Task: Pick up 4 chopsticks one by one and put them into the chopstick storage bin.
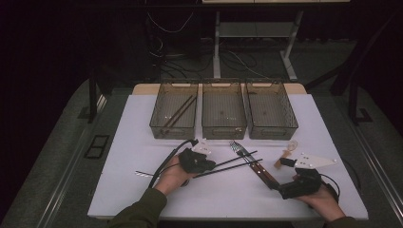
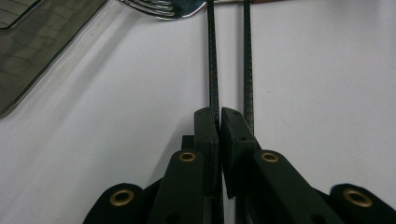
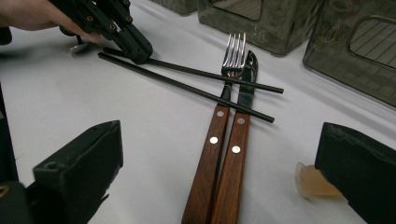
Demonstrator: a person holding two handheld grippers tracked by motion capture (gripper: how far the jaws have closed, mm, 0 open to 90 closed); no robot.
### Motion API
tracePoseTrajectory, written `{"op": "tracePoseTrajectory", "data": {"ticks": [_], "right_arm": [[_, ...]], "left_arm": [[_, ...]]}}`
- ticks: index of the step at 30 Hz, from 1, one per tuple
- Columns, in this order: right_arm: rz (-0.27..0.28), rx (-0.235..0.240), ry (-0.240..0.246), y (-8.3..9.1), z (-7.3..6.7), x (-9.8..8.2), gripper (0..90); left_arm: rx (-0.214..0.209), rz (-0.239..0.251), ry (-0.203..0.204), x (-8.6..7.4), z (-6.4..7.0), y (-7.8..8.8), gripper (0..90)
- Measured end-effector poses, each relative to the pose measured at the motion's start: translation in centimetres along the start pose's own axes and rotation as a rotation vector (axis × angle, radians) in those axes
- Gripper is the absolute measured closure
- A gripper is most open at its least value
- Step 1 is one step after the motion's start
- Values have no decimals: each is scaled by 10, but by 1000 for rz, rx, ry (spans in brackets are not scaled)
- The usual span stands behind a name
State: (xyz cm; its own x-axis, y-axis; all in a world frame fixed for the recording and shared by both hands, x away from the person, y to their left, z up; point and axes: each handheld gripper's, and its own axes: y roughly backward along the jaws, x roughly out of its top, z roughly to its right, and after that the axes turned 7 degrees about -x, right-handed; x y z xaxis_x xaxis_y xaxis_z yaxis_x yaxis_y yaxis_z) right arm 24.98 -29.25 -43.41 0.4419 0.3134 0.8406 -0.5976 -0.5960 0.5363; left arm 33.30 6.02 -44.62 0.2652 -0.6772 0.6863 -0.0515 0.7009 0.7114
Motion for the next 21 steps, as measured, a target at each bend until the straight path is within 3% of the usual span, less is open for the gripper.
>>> {"op": "tracePoseTrajectory", "data": {"ticks": [10, 15, 21], "right_arm": [[-6, -12, 2, -2, -1, -1, 11], [-23, -18, 3, -8, -1, 1, 12], [-32, -22, 8, -13, 1, 2, 11]], "left_arm": [[-10, 51, 21, 0, 4, 9, 850], [-15, 46, -6, -1, 3, 18, 850], [-18, 70, -5, -4, 6, 27, 850]]}}
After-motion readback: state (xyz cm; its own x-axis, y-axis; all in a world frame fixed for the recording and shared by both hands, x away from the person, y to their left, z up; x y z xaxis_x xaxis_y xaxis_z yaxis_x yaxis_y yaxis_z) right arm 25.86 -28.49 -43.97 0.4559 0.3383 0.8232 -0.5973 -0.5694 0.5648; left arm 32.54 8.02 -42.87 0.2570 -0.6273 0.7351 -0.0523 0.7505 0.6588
